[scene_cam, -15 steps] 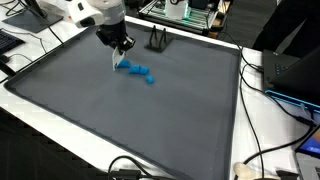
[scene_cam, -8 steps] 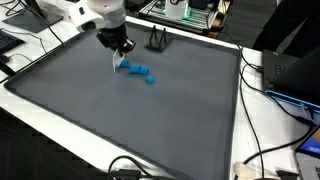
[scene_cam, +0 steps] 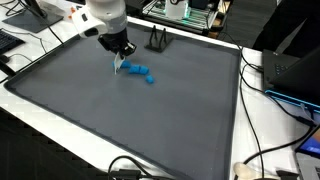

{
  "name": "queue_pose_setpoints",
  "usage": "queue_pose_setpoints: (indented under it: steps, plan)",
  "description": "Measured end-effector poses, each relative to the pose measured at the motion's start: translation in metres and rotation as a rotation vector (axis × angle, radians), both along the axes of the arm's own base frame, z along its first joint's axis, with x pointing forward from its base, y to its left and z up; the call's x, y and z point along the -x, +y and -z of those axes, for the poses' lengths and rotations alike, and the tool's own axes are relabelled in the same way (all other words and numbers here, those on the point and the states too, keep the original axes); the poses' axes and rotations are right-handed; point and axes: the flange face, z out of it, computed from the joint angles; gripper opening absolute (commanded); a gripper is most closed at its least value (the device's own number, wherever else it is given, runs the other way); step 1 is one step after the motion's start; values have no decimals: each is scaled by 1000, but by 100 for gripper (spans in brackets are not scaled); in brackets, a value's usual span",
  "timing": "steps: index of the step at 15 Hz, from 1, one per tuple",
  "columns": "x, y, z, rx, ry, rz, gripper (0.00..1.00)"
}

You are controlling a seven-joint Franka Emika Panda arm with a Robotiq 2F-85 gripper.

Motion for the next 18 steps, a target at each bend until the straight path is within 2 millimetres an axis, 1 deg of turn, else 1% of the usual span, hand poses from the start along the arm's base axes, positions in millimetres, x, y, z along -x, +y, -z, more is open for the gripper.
queue_pose_setpoints:
  steps: [12, 18]
  plan:
    - [2, -2, 14, -2, 30, -19, 2]
    - [3, -3, 14, -5, 36, -31, 2]
